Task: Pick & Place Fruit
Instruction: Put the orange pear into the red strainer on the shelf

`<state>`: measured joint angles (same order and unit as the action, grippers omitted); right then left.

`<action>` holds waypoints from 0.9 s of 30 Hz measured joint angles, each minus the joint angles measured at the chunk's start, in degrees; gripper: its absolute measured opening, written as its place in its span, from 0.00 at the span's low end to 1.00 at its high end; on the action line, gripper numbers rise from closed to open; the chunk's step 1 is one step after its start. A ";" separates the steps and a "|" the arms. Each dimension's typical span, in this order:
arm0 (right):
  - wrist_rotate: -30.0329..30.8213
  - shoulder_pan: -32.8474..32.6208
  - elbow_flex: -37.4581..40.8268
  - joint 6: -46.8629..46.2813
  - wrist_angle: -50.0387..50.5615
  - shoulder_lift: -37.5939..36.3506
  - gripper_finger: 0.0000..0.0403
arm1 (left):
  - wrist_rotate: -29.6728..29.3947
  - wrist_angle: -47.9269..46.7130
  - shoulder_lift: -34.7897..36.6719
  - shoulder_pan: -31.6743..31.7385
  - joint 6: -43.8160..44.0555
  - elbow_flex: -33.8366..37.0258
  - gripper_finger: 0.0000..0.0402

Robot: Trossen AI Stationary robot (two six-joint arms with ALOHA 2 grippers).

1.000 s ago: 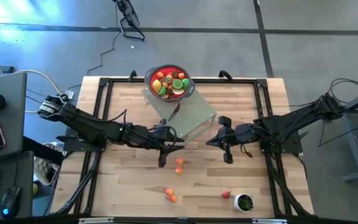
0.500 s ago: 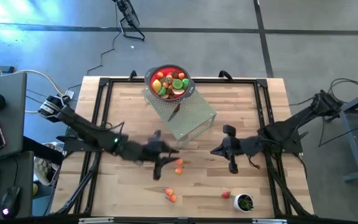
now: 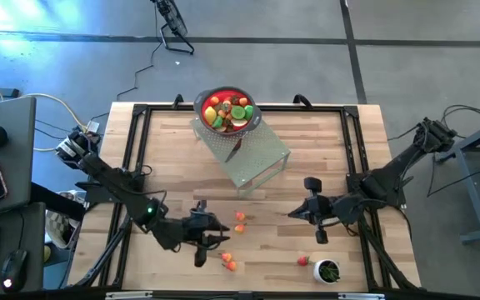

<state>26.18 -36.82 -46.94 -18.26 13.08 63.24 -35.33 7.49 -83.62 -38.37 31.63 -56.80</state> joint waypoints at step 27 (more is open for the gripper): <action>6.75 -1.55 0.00 3.30 0.02 0.00 0.01 | -5.16 -29.42 -8.11 0.09 8.10 -24.52 0.27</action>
<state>32.93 -38.37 -46.94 -14.96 13.11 63.24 -40.49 -21.94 -91.72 -38.28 39.72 -81.31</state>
